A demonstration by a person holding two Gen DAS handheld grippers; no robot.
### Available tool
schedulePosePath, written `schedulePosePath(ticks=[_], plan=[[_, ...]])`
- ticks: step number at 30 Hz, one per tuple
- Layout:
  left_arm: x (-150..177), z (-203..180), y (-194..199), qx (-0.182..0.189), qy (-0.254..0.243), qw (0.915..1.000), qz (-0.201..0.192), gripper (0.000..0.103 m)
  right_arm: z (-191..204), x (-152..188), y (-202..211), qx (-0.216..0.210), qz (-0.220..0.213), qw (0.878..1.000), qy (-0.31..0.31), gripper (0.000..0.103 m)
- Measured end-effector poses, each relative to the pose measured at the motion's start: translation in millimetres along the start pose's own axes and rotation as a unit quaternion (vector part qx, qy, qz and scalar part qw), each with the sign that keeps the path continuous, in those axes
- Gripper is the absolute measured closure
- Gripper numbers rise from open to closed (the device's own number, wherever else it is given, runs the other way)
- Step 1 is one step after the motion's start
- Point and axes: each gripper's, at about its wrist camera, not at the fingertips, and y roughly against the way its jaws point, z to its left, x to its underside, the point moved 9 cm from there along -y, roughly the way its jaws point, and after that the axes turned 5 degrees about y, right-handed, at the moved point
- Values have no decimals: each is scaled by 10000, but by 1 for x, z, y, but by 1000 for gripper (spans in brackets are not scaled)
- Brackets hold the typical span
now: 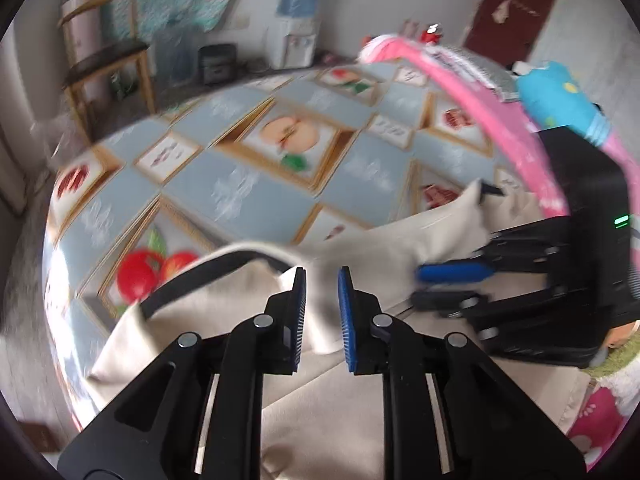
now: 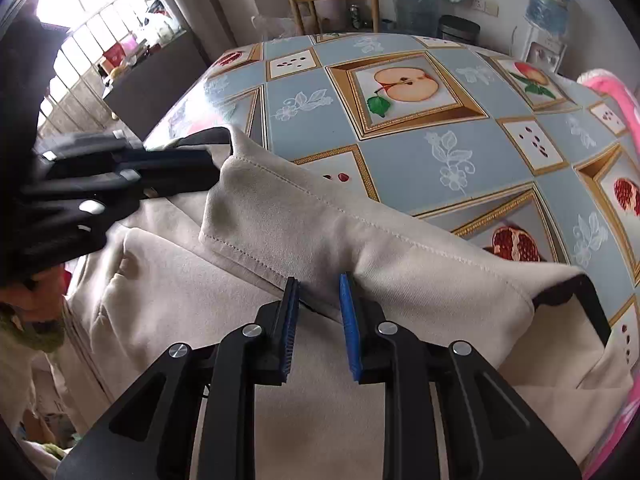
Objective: Fold large clothes
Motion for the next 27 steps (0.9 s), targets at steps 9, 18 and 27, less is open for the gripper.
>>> schedulePosePath(ticks=[9, 18, 27], plan=[[17, -30, -54, 319, 75, 9971, 689, 87, -14, 6, 13, -170, 5, 9996, -235, 80], [24, -28, -53, 354, 72, 9972, 651, 87, -111, 42, 36, -294, 145, 9793, -1999, 51], [22, -32, -53, 224, -123, 9984, 502, 87, -96, 30, 17, 549, 248, 9923, -1082, 93]])
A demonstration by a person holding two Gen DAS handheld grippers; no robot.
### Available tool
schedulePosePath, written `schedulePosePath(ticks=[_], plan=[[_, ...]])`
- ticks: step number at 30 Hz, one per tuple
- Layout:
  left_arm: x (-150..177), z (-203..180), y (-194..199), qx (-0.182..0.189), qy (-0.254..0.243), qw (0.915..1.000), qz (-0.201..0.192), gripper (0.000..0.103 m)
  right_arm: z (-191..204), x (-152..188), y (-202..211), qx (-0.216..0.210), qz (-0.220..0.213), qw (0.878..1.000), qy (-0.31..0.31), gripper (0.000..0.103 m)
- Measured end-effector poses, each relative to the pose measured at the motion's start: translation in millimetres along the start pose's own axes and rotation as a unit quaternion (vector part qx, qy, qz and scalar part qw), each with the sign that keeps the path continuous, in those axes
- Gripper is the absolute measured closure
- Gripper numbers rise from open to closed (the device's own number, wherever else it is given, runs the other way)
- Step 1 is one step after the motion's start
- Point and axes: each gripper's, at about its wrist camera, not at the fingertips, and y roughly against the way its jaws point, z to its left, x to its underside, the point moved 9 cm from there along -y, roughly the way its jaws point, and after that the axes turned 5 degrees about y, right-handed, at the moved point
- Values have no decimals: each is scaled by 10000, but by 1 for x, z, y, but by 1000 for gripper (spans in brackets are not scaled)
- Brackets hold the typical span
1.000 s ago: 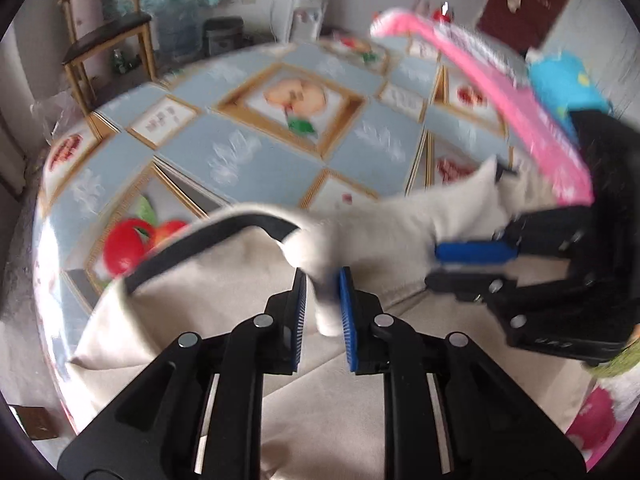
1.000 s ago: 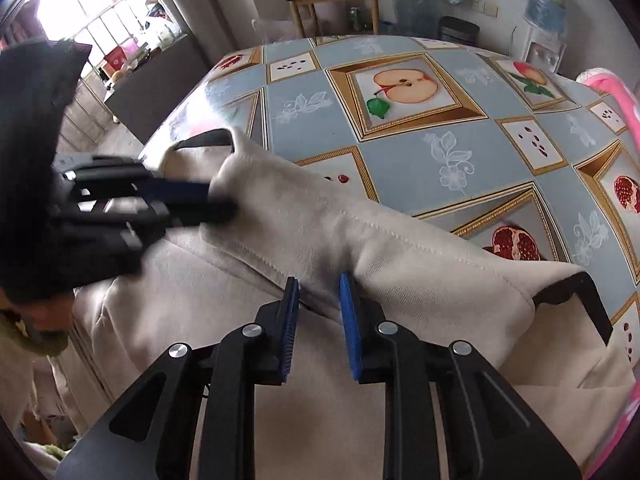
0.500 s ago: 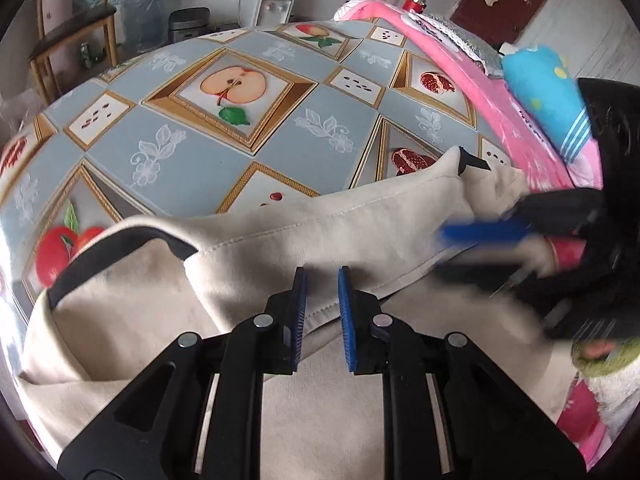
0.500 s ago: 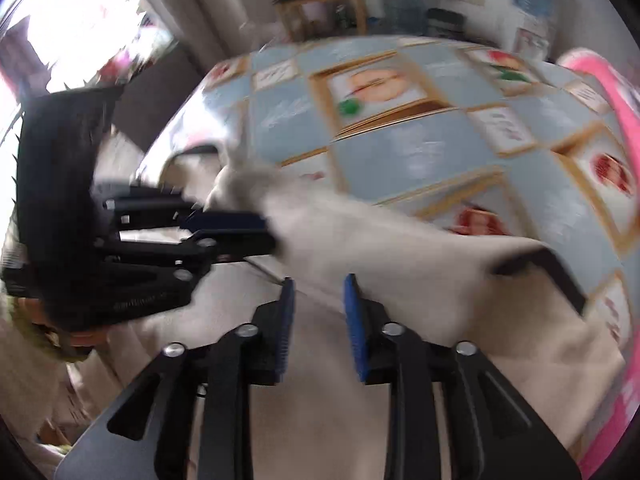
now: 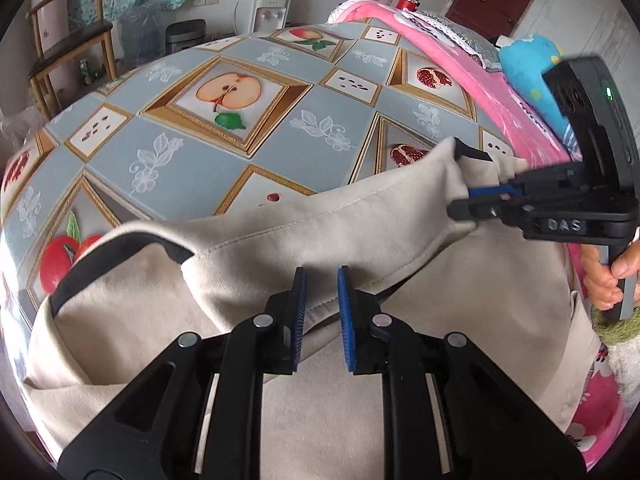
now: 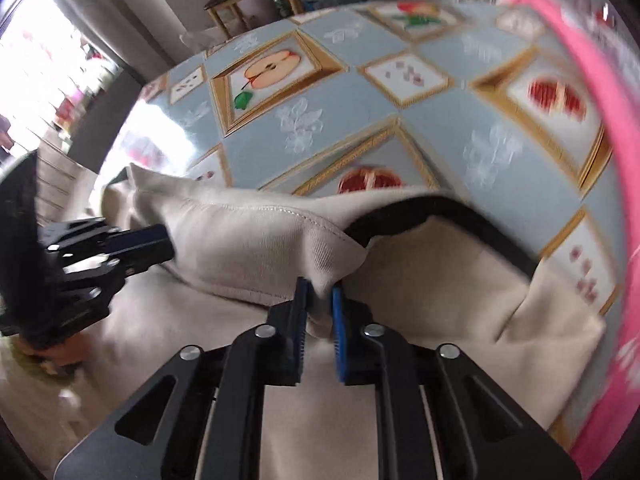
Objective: Fold large clothes
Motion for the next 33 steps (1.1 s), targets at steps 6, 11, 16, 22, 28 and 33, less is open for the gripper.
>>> schedulePosePath(ticks=[6, 11, 16, 22, 28, 33], plan=[[-1, -5, -2, -253, -180, 9995, 42, 87, -2, 5, -1, 412, 110, 9981, 450, 93], [6, -8, 2, -282, -394, 9988, -5, 87, -4, 19, 12, 656, 86, 9963, 549, 73], [6, -8, 2, -289, -387, 9988, -23, 87, -9, 2, 50, 1049, -566, 9920, 421, 70], [7, -7, 3, -236, -342, 9991, -46, 87, 46, -8, 28, 38, -673, 9952, 706, 75], [10, -6, 5, -121, -331, 9993, -128, 87, 43, -6, -6, 110, -330, 9972, 658, 77], [9, -5, 5, 21, -219, 9996, -158, 87, 38, -22, 7, 336, -650, 9954, 614, 77]])
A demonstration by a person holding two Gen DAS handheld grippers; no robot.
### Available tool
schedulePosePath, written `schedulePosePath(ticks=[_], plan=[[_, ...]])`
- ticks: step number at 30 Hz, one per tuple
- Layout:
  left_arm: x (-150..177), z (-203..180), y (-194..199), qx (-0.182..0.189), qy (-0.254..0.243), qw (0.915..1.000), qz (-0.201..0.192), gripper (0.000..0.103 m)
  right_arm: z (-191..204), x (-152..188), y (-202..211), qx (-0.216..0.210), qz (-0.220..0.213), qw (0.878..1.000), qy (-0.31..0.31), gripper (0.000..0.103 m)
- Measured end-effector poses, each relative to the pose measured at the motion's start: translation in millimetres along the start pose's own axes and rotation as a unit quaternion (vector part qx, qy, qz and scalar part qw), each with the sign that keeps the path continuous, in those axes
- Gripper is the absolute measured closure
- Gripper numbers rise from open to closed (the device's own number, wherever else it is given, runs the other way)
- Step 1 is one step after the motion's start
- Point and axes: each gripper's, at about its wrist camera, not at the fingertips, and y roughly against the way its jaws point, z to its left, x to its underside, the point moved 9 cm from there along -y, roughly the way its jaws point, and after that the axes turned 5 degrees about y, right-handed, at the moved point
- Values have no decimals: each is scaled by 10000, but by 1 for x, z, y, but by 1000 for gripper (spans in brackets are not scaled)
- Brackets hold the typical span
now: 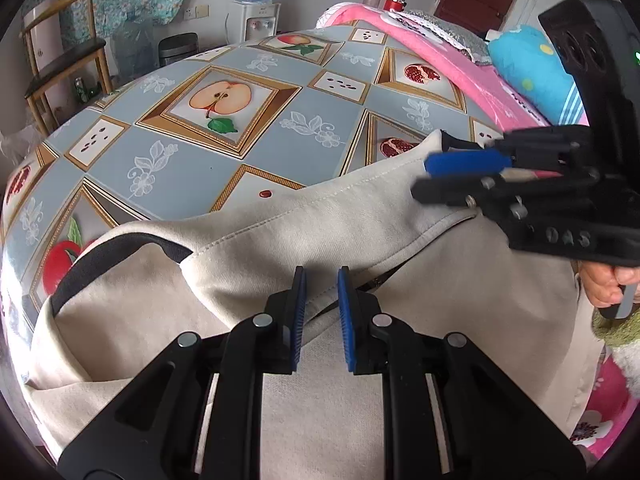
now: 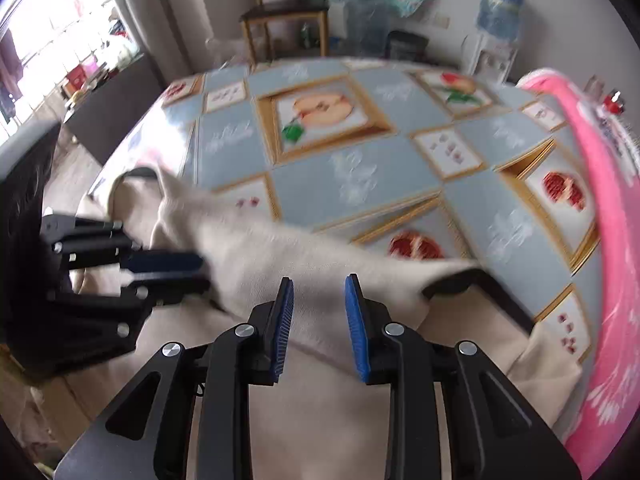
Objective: Fold large clothes
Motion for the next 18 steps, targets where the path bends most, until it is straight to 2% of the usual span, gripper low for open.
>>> schedulePosePath(ticks=[2, 3, 5, 7, 9, 11, 13, 14, 18], plan=[[0, 0, 0, 27, 11, 10000, -30, 87, -5, 4, -18, 104, 166, 9998, -71, 77], [0, 0, 0, 33, 13, 10000, -43, 87, -4, 2, -18, 190, 43, 9998, 23, 77], [1, 1, 1, 61, 40, 9999, -80, 87, -2, 1, -17, 325, 151, 9994, 41, 77], [1, 1, 1, 116, 51, 9999, -113, 87, 7, -3, -10, 173, 111, 9998, 29, 77], [1, 3, 2, 180, 93, 9997, -140, 87, 25, -11, 2, -140, -174, 9996, 161, 77], [1, 4, 2, 229, 108, 9995, -165, 87, 40, -14, -3, -351, -195, 9988, 292, 77], [2, 4, 3, 258, 130, 9994, -176, 87, 45, -9, -22, -179, -41, 9990, 406, 77], [2, 5, 3, 265, 140, 9994, -183, 87, 45, -9, -25, -121, -131, 9987, 475, 77], [2, 6, 4, 345, 203, 9990, -208, 87, 41, -8, -13, -386, -7, 9990, 223, 77]])
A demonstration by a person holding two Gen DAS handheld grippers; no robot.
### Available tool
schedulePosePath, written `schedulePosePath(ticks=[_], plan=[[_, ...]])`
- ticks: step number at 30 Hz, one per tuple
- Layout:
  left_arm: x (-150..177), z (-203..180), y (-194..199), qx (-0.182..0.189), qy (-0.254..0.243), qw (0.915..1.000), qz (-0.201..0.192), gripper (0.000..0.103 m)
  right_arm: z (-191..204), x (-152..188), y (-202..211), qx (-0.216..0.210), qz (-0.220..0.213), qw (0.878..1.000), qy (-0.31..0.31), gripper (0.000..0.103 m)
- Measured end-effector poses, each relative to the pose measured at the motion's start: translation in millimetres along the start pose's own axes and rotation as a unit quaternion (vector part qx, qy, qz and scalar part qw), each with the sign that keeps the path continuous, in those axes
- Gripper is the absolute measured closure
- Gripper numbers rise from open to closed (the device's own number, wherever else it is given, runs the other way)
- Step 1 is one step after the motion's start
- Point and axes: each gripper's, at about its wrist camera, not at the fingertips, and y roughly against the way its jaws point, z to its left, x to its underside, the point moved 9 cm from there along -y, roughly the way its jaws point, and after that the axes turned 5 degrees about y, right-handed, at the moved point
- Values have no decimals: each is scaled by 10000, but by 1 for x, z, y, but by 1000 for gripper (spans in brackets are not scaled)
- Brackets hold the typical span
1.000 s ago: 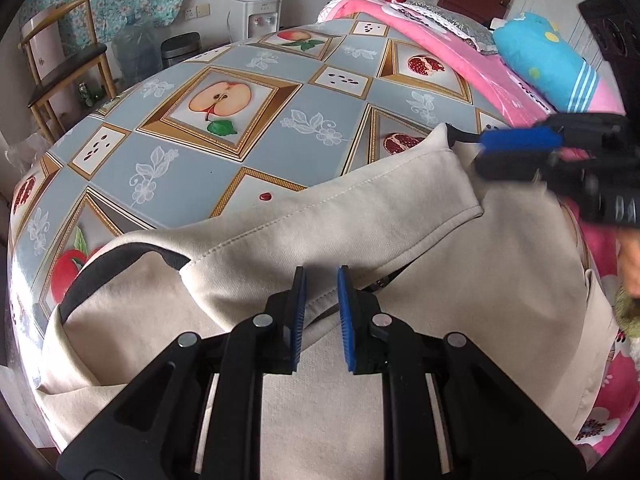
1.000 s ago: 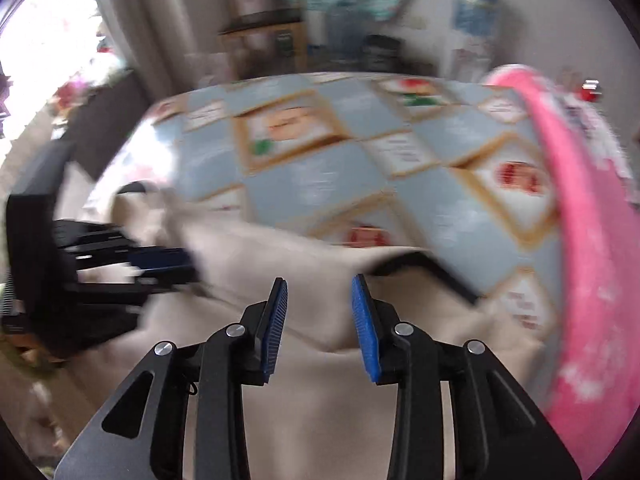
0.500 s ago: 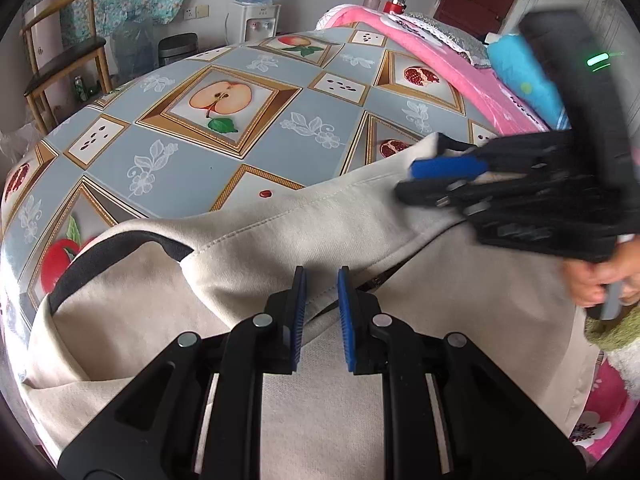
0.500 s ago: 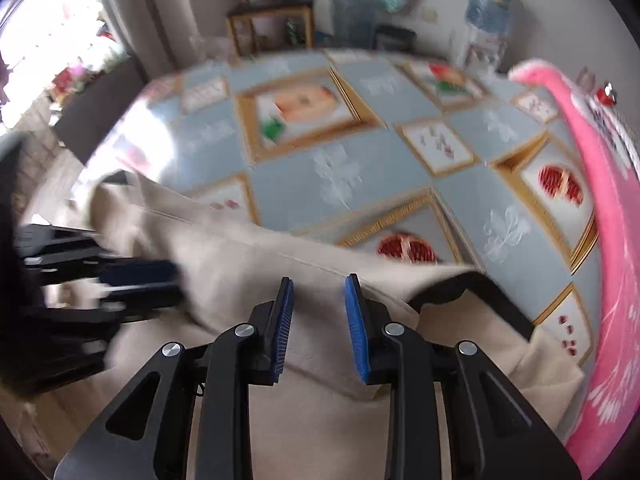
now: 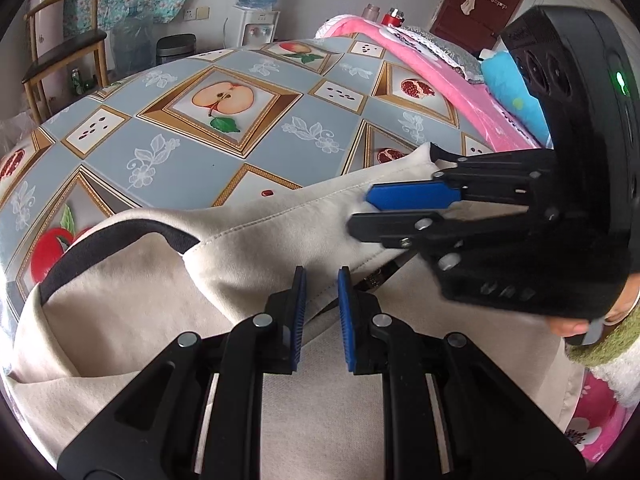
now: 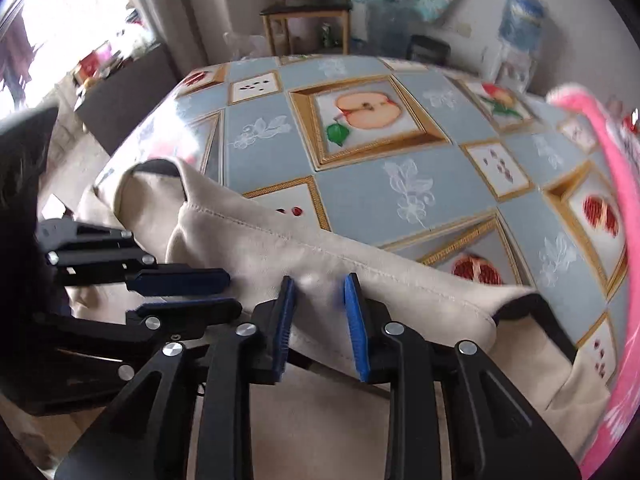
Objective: Fold large clothes
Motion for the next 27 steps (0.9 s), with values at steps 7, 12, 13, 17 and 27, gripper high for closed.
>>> schedulePosePath(ticks=[7, 12, 13, 17, 27], plan=[[0, 3, 1, 140, 109, 9998, -35, 87, 8, 17, -5, 279, -2, 9990, 358, 77], [1, 4, 2, 115, 96, 9999, -54, 87, -9, 20, 15, 431, -75, 9990, 117, 77], [1, 5, 2, 135, 116, 9998, -59, 87, -20, 27, 14, 558, 8, 9984, -10, 77], [1, 6, 2, 202, 182, 9996, -67, 87, -50, 44, 13, 301, 95, 9969, -722, 76], [4, -8, 73, -313, 53, 9990, -323, 60, -59, 89, 152, 65, -1007, 9761, -1923, 43]])
